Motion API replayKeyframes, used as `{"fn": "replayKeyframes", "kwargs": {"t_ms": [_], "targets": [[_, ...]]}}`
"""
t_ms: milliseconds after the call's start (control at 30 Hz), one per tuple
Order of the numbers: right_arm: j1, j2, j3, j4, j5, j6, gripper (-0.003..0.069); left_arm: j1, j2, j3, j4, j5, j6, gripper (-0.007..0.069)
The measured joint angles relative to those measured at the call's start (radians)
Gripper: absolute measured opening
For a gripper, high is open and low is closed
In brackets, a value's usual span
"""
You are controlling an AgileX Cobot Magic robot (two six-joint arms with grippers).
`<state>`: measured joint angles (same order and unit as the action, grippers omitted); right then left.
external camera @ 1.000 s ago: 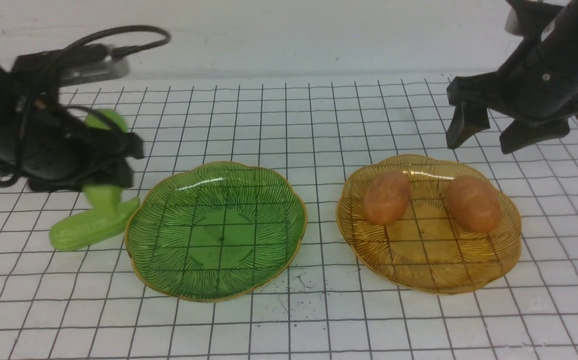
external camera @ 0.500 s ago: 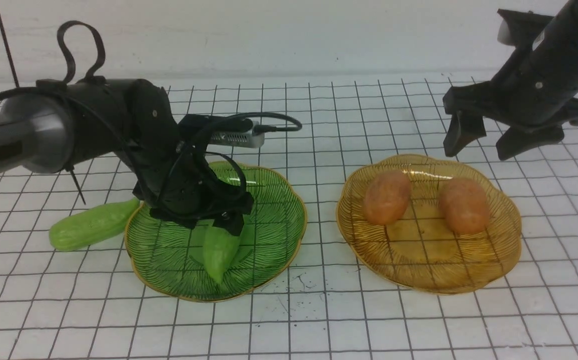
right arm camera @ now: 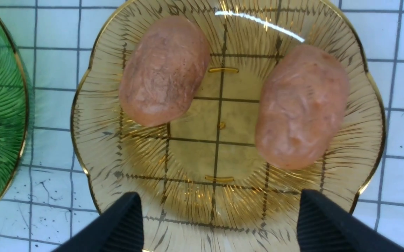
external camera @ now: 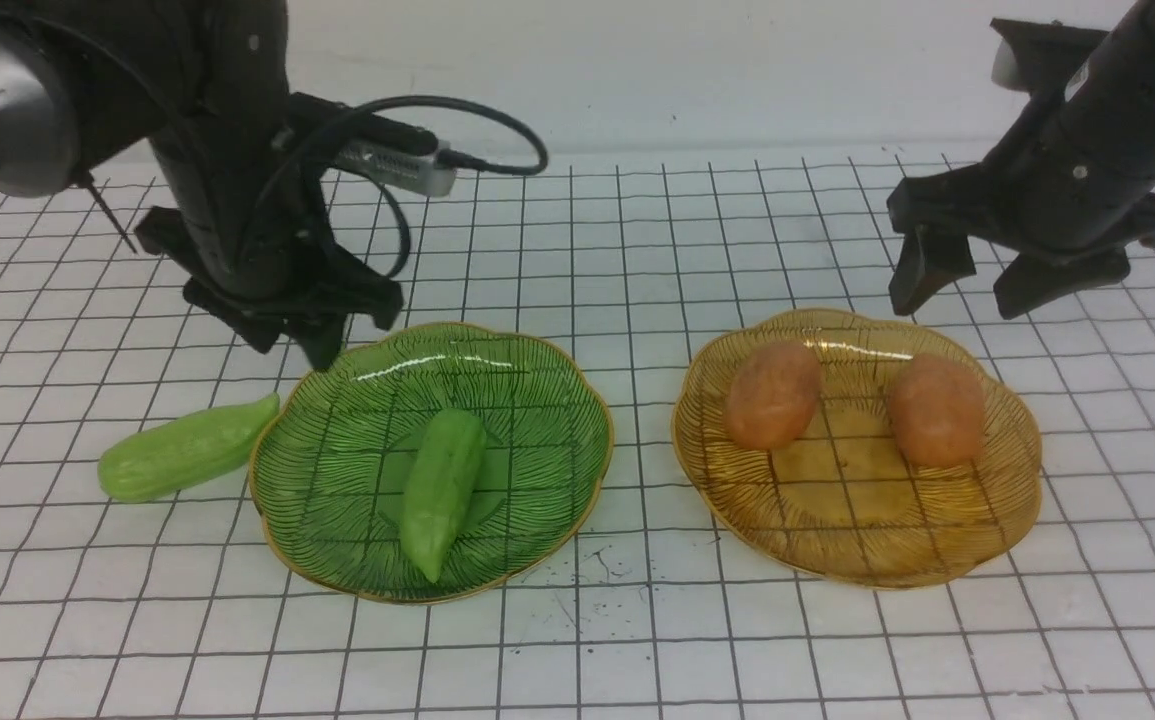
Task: Put different types of vegetables on the plate.
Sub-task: 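Put the green cucumber next to the left plate into that plate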
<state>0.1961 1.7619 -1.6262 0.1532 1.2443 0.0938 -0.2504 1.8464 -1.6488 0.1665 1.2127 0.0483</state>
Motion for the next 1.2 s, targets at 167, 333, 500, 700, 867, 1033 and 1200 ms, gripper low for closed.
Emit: {"fn": "replayKeyframes", "kwargs": {"t_ms": [167, 333, 500, 700, 867, 1033, 1200], "targets": [[0.000, 0.007, 0.000, -0.005, 0.000, 0.000, 0.0534, 0.146, -0.004, 0.047, -0.028, 0.011, 0.071, 0.0008], [0.000, 0.032, 0.000, -0.011, -0.001, 0.000, 0.0534, 0.294, 0.000, 0.079, -0.073, 0.015, 0.069, -0.0003], [0.000, 0.053, 0.000, -0.011, -0.001, -0.001, 0.0534, 0.327, 0.016, 0.080, -0.081, -0.005, 0.050, 0.0078], [0.000, 0.064, 0.000, -0.012, -0.001, -0.001, 0.0534, 0.285, 0.088, 0.080, -0.096, -0.070, 0.143, 0.0288], [0.000, 0.065, 0.000, -0.011, -0.001, -0.001, 0.0534, 0.257, 0.162, 0.080, -0.069, -0.078, 0.369, 0.0471], [0.000, 0.065, 0.000, -0.011, -0.001, -0.001, 0.0534, 0.257, 0.215, 0.078, -0.033, -0.162, 0.469, 0.0569], [0.000, 0.065, 0.000, -0.010, -0.001, -0.001, 0.0534, 0.257, 0.241, 0.077, -0.016, -0.226, 0.472, 0.0573]]}}
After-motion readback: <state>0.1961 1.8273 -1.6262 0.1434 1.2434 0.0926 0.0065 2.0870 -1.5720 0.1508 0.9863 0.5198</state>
